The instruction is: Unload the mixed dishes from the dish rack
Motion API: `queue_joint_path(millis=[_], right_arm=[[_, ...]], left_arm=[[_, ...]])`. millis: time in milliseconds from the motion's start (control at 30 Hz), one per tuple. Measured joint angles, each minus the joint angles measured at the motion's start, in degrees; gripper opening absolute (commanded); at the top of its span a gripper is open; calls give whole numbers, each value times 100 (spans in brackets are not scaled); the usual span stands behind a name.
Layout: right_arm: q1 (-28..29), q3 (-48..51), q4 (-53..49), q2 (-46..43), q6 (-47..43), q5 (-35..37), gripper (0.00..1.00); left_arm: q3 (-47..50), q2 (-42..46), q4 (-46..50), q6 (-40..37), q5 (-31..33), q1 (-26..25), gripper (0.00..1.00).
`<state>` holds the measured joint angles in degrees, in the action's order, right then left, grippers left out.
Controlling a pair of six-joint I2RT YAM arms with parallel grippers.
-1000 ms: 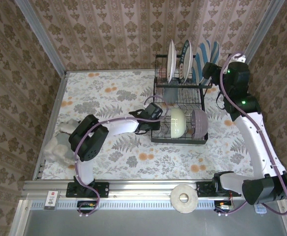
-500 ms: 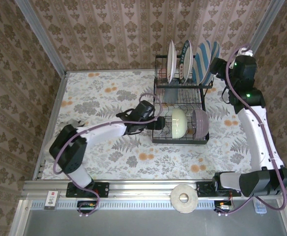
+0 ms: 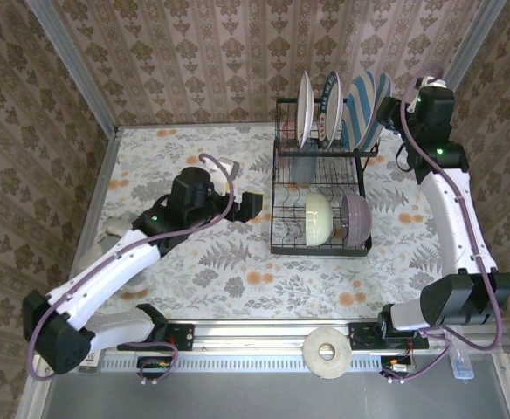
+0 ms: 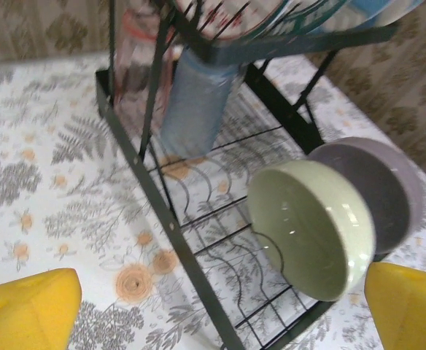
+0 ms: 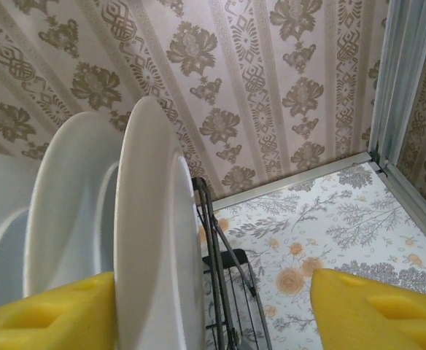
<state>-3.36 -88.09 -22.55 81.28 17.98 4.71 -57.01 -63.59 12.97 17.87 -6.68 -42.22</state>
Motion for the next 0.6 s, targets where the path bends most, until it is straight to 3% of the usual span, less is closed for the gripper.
queue_joint_path(millis=[233,600], right_arm=[[-22,-258,-4,411,-26,-323,54],[-24,-313,0,474,-15,-474,19]], left_arm=[[0,468,2,-424,-560,120,100],[7,522,-11,-601,-750,210,100]])
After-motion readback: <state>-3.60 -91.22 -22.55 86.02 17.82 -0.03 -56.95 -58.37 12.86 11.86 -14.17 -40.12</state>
